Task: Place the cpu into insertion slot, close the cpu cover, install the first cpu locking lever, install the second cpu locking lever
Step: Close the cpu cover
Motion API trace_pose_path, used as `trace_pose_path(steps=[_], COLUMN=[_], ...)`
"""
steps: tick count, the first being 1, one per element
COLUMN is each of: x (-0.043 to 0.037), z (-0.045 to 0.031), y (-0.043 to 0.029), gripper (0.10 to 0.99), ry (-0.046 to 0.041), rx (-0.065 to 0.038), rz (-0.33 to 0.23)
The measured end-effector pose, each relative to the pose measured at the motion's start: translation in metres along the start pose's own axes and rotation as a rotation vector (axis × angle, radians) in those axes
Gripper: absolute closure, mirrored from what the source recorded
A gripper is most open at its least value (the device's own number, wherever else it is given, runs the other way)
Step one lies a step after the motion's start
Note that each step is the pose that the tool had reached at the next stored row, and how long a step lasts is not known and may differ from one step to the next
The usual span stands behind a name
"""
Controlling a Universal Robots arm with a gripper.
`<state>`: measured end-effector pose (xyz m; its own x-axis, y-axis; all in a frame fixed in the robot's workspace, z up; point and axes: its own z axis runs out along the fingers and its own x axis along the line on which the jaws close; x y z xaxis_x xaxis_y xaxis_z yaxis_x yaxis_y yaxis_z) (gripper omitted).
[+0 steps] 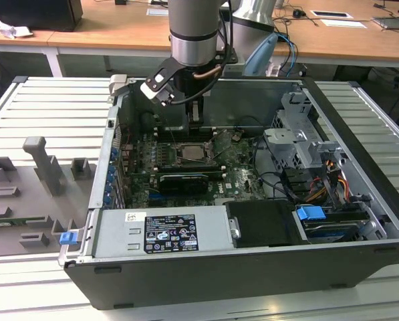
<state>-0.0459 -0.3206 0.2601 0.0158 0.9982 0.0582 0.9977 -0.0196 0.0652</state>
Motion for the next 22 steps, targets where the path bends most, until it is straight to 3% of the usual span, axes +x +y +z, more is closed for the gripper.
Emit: trace_pose_path(steps=[22], x=[0.0001], z=[-0.0024], y=[0.0001], gripper=[0.98], ry=[0.0], rx=[0.0], rz=[0.0])
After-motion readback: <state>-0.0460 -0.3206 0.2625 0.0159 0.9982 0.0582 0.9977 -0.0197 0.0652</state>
